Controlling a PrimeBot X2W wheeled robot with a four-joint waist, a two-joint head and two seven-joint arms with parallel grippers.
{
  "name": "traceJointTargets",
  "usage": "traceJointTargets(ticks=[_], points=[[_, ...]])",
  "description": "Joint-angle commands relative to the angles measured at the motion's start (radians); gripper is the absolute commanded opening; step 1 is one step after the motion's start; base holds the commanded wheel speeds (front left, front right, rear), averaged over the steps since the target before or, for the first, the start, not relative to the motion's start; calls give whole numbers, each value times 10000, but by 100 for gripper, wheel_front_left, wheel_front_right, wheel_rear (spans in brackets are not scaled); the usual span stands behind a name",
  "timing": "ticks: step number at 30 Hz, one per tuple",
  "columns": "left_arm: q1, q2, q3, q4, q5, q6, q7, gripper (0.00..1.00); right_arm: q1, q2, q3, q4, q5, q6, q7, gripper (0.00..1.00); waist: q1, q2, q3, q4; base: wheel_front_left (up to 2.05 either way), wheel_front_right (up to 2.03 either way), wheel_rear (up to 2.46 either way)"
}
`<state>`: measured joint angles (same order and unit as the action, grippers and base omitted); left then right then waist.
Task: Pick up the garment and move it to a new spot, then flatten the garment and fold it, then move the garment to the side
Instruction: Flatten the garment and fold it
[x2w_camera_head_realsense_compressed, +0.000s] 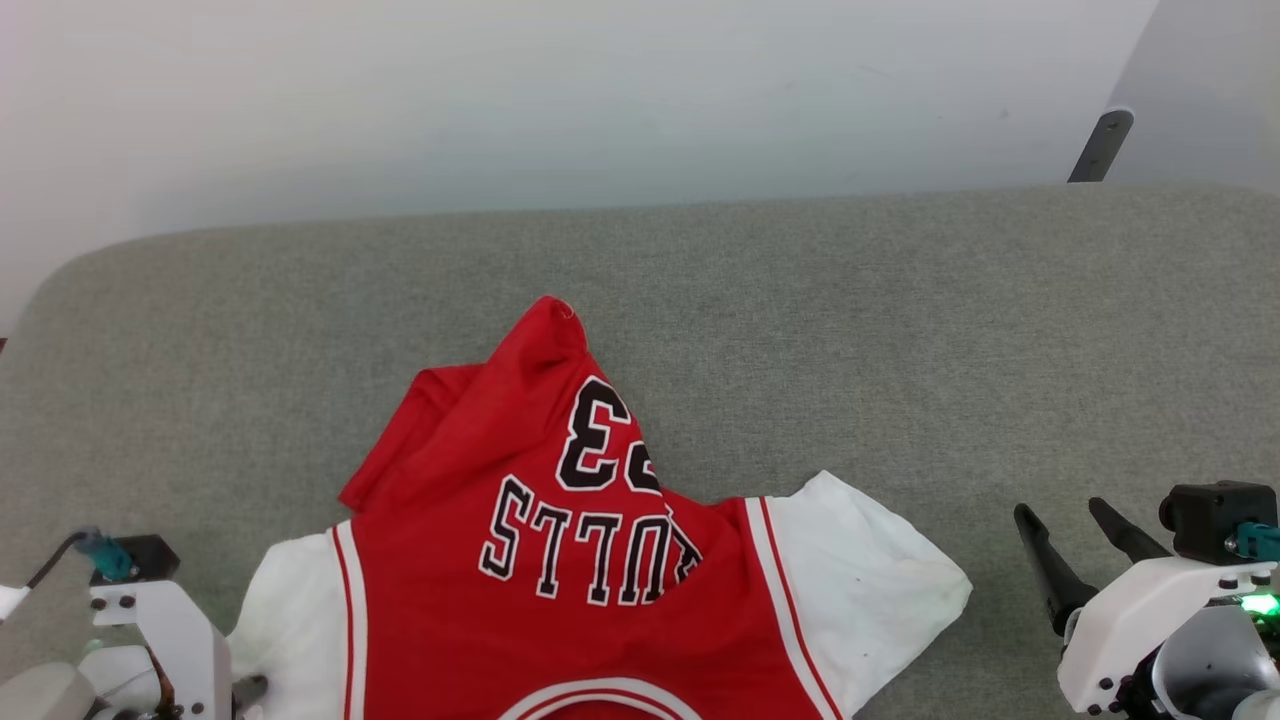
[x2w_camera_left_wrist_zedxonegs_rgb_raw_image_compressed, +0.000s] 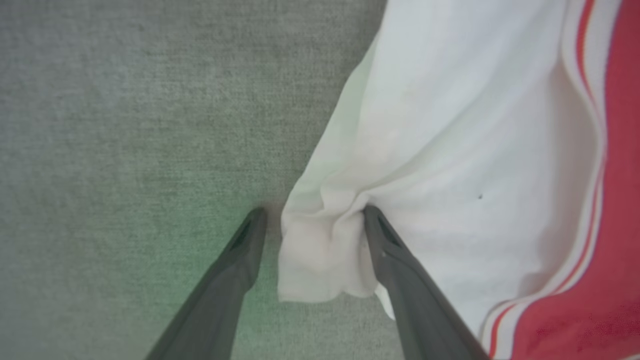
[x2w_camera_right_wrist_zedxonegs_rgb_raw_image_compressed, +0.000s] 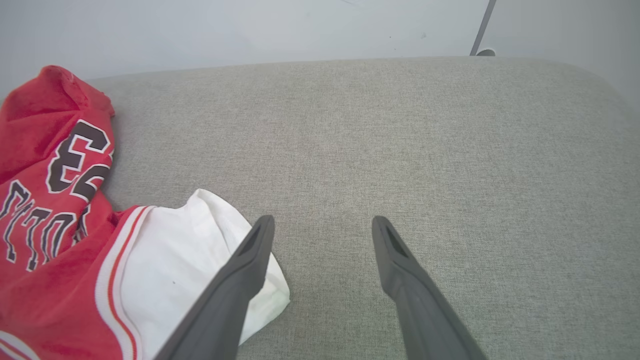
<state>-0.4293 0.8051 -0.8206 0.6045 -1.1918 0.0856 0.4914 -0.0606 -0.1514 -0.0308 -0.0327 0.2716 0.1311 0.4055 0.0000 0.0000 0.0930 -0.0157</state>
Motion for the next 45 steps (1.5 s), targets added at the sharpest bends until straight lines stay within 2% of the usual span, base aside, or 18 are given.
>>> traceJointTargets(ticks=[1,6,13,18,23,24,25,26,36,45], points=[[524,-19,-357,120,48,203,420,100,-42,-20,11,-50,-8,-7,36,100,0,0,-34,12,0,0,0],[366,507,-412,-802,213,533,908,100,55,-73,24,-159,-11,-7,127,100,0,0,-113,25,0,0,0],[295,1220,-353,-2244,472,1106,1037,100,206,-113,1,-247,-12,-7,192,100,0,0,-168,55,0,0,0],[469,1157,-313,-2467,500,1211,658,100,188,-122,78,-343,-6,-7,269,100,0,0,-115,29,0,0,0],[674,799,-389,-2112,450,920,302,100,112,-236,146,-488,64,-7,450,100,0,0,22,-17,0,0,0],[684,686,-384,-2019,382,858,274,87,108,-266,167,-526,90,-7,539,100,0,0,58,-16,0,0,0],[697,552,-356,-1915,271,806,253,38,113,-290,202,-565,121,-7,644,100,0,0,85,-12,0,0,0],[696,472,-397,-1816,289,737,279,0,124,-324,265,-604,175,-7,770,100,0,0,113,-12,0,0,0],[256,-11,-536,-1296,495,396,168,0,288,-955,1043,-902,953,-7,2796,100,0,0,406,188,0,0,0],[-171,-346,-570,-1119,611,181,132,0,-251,-1057,1297,-117,626,-7,3554,100,0,0,689,494,0,0,0]])
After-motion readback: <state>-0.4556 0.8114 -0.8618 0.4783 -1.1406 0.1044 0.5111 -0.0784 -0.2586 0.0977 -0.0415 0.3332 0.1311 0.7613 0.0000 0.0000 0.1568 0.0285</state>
